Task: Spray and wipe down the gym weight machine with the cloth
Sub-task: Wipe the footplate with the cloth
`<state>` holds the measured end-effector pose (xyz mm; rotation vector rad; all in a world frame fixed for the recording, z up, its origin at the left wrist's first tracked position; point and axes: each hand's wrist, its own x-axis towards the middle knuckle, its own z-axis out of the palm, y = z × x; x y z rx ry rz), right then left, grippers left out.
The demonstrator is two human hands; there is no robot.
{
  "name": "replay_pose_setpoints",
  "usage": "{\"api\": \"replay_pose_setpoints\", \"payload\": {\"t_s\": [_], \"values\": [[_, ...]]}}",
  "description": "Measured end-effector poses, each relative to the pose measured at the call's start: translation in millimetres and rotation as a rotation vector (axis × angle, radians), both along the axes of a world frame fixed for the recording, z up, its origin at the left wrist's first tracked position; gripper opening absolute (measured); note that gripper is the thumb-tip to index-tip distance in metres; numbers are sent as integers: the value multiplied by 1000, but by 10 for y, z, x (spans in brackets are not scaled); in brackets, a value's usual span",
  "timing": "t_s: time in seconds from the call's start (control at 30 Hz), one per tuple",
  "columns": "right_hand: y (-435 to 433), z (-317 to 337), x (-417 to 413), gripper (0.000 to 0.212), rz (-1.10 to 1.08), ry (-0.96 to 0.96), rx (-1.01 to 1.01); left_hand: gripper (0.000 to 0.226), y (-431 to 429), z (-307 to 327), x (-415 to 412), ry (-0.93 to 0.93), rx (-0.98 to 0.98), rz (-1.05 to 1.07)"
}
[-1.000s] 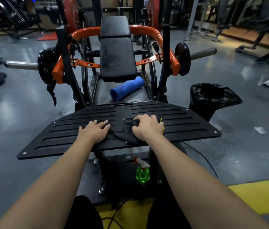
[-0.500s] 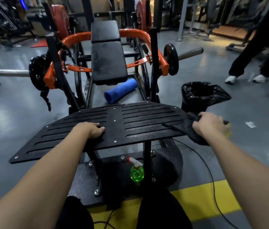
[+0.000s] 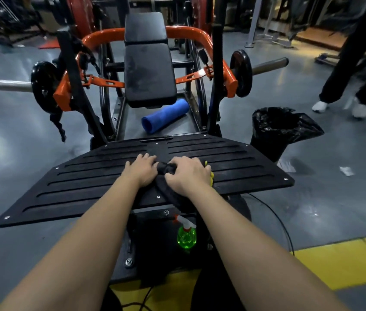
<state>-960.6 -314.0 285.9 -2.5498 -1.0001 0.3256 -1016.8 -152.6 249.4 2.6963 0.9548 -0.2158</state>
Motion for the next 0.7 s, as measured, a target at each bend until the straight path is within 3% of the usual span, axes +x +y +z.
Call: {"api": "replay_pose_setpoints", "payload": {"t_s": [0.7], "values": [[1630, -628, 1653, 36, -11, -152, -107, 64, 110, -266, 37, 6, -53, 45]]}}
